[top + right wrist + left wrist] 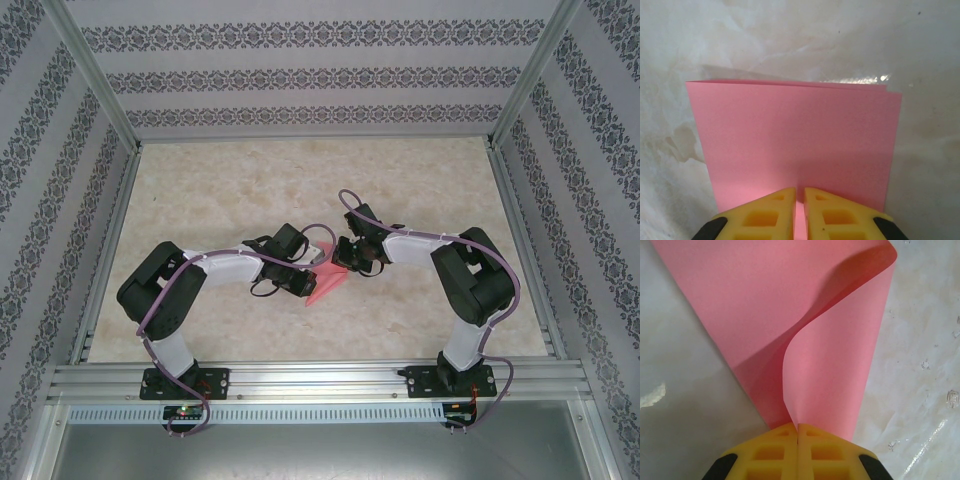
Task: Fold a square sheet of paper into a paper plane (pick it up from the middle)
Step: Third fold the triangle at the center of the table.
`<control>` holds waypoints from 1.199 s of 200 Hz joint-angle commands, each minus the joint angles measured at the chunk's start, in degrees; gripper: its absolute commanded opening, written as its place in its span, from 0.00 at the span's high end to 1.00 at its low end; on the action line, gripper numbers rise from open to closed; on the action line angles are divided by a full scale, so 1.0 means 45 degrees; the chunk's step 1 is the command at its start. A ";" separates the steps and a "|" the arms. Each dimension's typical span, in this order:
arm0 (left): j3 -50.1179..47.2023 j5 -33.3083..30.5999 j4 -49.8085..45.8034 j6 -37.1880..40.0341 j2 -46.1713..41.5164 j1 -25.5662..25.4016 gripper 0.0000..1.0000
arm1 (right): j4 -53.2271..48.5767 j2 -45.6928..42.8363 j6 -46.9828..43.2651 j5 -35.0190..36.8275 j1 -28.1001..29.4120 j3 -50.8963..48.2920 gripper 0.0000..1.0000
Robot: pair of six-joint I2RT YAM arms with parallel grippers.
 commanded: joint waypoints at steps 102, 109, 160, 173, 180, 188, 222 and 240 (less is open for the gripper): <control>0.0083 -0.0276 0.0040 -0.0090 0.0389 0.0136 0.98 | 0.4618 -0.4793 0.3066 0.0858 0.0992 -0.4377 0.94; 0.0086 -0.0280 0.0036 -0.0080 0.0389 0.0150 0.98 | 0.5127 -0.4722 0.3302 0.0705 0.1181 -0.4647 0.95; 0.0202 -0.0314 -0.0052 -0.0089 0.0489 0.0140 0.98 | 0.7399 -0.3056 0.4295 0.0429 0.2375 -0.4938 0.96; 0.0220 -0.0314 -0.0069 -0.0109 0.0486 0.0141 0.98 | 0.7754 -0.2658 0.4362 0.0360 0.2471 -0.4938 0.96; 0.0235 -0.0333 -0.0089 -0.0110 0.0487 0.0145 0.98 | 0.7785 -0.2489 0.4423 0.0370 0.2481 -0.4934 0.96; 0.0238 -0.0336 -0.0101 -0.0105 0.0486 0.0141 0.98 | 0.7918 -0.2387 0.4484 0.0379 0.2483 -0.4990 0.97; 0.0212 -0.0400 -0.0111 -0.0120 0.0467 0.0150 0.98 | 0.7937 -0.2360 0.4432 0.0535 0.2499 -0.5154 0.95; 0.0221 -0.0505 -0.0180 -0.0161 0.0482 0.0139 0.98 | 0.7912 -0.2212 0.4304 0.0476 0.2444 -0.5172 0.95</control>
